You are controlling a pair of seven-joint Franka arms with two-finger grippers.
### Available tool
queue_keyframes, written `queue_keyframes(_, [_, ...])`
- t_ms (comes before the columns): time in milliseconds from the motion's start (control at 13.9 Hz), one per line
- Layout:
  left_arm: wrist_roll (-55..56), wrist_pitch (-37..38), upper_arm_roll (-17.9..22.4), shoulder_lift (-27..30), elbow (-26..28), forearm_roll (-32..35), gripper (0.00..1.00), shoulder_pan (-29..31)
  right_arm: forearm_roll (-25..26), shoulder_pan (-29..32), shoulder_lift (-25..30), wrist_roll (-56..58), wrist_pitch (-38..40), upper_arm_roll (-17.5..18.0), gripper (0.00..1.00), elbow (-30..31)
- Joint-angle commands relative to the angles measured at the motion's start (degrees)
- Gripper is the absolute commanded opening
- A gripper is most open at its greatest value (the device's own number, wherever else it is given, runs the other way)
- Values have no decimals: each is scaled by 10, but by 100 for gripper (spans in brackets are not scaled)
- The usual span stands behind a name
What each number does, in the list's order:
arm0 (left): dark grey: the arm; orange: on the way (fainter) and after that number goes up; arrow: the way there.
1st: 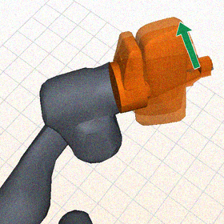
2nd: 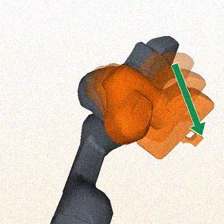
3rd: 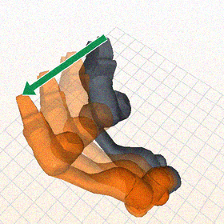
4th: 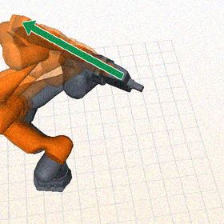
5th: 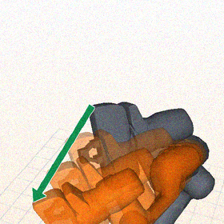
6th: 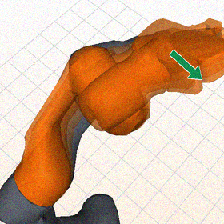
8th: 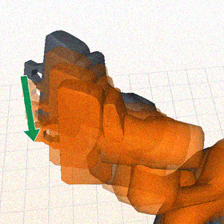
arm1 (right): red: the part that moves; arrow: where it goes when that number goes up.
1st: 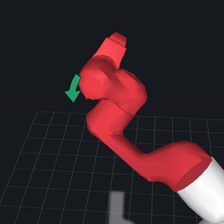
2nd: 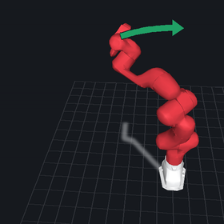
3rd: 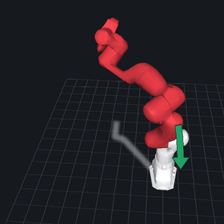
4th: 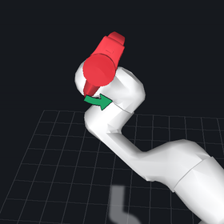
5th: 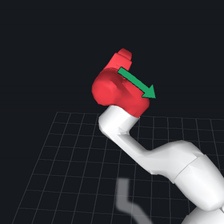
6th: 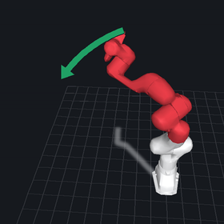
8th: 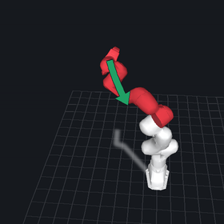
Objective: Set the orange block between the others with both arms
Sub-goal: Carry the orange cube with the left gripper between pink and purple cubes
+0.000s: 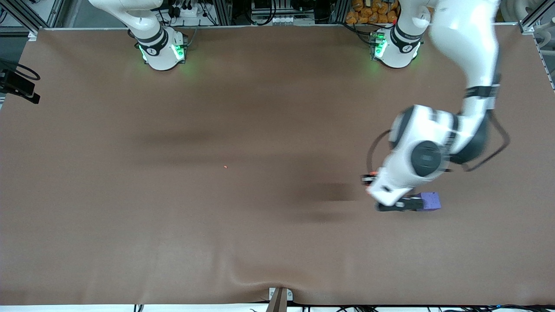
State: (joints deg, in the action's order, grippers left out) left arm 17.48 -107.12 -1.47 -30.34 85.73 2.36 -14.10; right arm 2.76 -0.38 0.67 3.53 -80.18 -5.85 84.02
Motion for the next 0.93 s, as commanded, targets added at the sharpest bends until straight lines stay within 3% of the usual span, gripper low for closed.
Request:
queue_keyframes(0, [-103,-34,-8,55,107,3,0,79,-11,6,4,-8,2,4,100,4])
queue_keyframes(215, [-147,-113,-7,97,211,4,0,127,-11,6,4,-8,3,4,100,4])
queue_keyframes(502, [-147,-224,-7,100,297,18,0,151,-11,6,4,-8,3,4,100,4])
queue_keyframes(860, [-147,-274,-6,101,341,26,0,152,-11,7,4,-8,3,4,100,4])
